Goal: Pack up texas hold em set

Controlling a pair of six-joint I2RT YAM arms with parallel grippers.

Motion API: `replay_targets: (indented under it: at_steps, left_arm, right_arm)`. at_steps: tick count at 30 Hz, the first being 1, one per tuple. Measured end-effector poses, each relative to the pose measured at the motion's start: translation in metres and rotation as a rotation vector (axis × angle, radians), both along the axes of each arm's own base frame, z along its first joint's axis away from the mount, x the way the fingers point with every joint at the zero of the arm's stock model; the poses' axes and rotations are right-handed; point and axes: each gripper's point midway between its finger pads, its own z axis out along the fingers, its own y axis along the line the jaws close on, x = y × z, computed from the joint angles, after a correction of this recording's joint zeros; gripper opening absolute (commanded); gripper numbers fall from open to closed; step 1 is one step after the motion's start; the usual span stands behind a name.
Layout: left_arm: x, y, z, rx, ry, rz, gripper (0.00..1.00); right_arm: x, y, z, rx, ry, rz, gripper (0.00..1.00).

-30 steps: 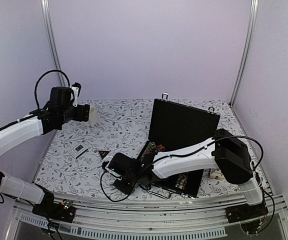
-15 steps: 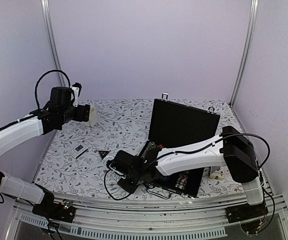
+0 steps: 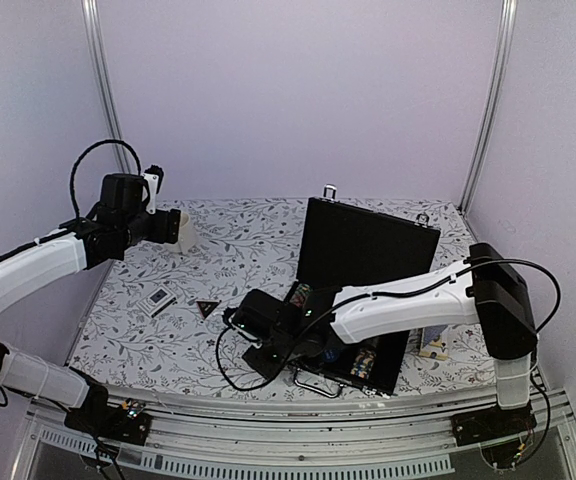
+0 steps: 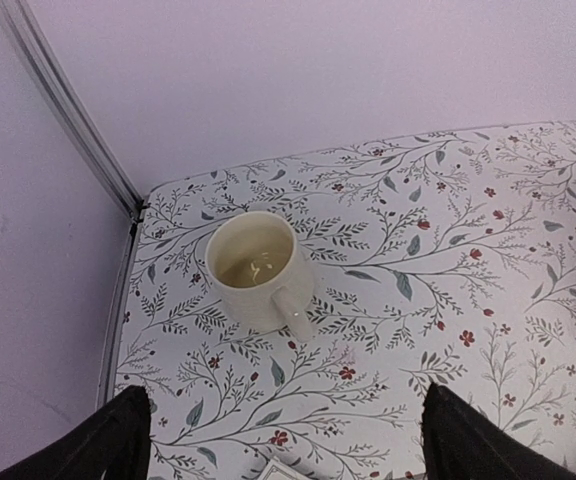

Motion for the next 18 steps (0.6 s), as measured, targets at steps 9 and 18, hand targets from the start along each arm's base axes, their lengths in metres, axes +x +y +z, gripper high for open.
replay_targets:
  at_steps: [9, 18]
  left_arm:
    - [0.000, -0.001, 0.000, 0.001, 0.000, -0.002, 0.94]
    - [-0.001, -0.002, 0.000, 0.002, 0.000, -0.004, 0.94]
  right_arm:
    - [0.038, -0.053, 0.012, 0.005, -0.008, -0.163, 0.50]
    - [0.073, -0.111, 0.004, -0.011, -0.016, -0.316, 0.50]
